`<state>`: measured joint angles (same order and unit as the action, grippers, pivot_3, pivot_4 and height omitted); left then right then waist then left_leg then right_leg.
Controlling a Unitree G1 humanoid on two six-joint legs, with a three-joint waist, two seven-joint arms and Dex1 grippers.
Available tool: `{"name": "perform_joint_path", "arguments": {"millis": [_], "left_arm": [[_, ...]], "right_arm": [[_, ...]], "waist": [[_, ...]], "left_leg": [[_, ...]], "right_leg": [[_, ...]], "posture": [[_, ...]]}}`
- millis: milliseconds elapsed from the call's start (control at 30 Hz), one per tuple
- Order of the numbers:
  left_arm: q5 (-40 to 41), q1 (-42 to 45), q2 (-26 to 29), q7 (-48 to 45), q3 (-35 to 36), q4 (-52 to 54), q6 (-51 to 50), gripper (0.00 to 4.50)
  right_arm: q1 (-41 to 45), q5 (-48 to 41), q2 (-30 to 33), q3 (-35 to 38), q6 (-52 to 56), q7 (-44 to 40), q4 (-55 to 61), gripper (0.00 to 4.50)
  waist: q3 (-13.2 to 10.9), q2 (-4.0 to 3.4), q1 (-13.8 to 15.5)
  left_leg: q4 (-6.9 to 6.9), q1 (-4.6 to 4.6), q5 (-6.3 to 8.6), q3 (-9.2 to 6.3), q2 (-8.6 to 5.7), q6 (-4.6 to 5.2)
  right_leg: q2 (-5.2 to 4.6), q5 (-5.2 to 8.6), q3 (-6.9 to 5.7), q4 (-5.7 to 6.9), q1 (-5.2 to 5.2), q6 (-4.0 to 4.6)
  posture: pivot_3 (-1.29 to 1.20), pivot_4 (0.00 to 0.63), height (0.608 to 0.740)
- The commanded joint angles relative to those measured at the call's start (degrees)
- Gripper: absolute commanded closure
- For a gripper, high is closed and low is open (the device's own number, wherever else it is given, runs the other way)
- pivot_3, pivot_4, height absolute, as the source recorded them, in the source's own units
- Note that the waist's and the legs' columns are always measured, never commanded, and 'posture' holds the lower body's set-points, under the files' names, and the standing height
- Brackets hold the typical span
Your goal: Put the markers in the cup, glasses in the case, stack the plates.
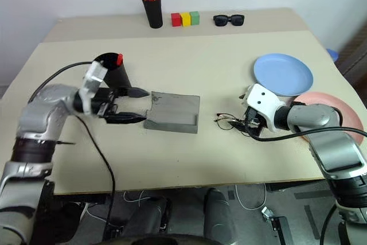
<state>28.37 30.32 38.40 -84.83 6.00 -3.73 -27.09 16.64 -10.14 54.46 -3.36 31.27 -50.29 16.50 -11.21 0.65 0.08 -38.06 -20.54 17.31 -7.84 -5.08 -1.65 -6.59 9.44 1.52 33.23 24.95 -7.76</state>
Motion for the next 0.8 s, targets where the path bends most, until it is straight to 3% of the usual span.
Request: {"name": "perform_joint_path", "arguments": {"millis": [33, 167, 733, 800], "left_arm": [[2.15, -4.13, 1.84, -0.01, 3.68, 3.95, 4.32, 0.0], [4.32, -8.28, 3.52, 1.72, 6.14, 7.69, 4.26, 0.0], [7.27, -10.28, 4.92, 5.02, 5.37, 10.74, 5.11, 0.0], [7.23, -10.22, 4.99, 5.05, 5.35, 10.7, 5.23, 0.0]], "right_arm": [[1.14, 2.4, 0.77, -0.33, -1.19, 0.1, -1.55, 0.54], [0.99, 4.4, 1.71, -1.65, -3.24, -1.63, -2.27, 2.33], [1.23, 7.8, 3.31, -2.91, -4.52, -5.83, -3.57, 2.33], [1.27, 9.12, 3.4, -4.22, -5.13, -6.09, -3.84, 2.86]], "waist": [[0.0, -0.01, 0.17], [0.0, 0.0, 0.18], [0.01, -0.01, 0.11], [0.01, -0.02, 0.1]], "left_leg": [[0.0, 0.03, 0.0, 0.03, -0.01, 0.0], [0.01, 0.03, 0.0, 0.04, -0.01, 0.0], [0.01, 0.06, 0.0, 0.05, 0.0, 0.0], [0.01, 0.06, 0.0, 0.05, 0.0, 0.0]], "right_leg": [[-0.02, 0.0, 0.01, -0.03, -0.03, 0.0], [-0.03, 0.0, 0.0, -0.02, -0.02, 0.0], [0.0, 0.01, -0.01, -0.01, -0.05, 0.0], [0.01, 0.01, -0.01, -0.01, -0.05, 0.0]], "posture": [[0.0, 0.15, 0.74], [0.0, 0.15, 0.74], [0.0, 0.15, 0.74], [0.0, 0.15, 0.74]]}}
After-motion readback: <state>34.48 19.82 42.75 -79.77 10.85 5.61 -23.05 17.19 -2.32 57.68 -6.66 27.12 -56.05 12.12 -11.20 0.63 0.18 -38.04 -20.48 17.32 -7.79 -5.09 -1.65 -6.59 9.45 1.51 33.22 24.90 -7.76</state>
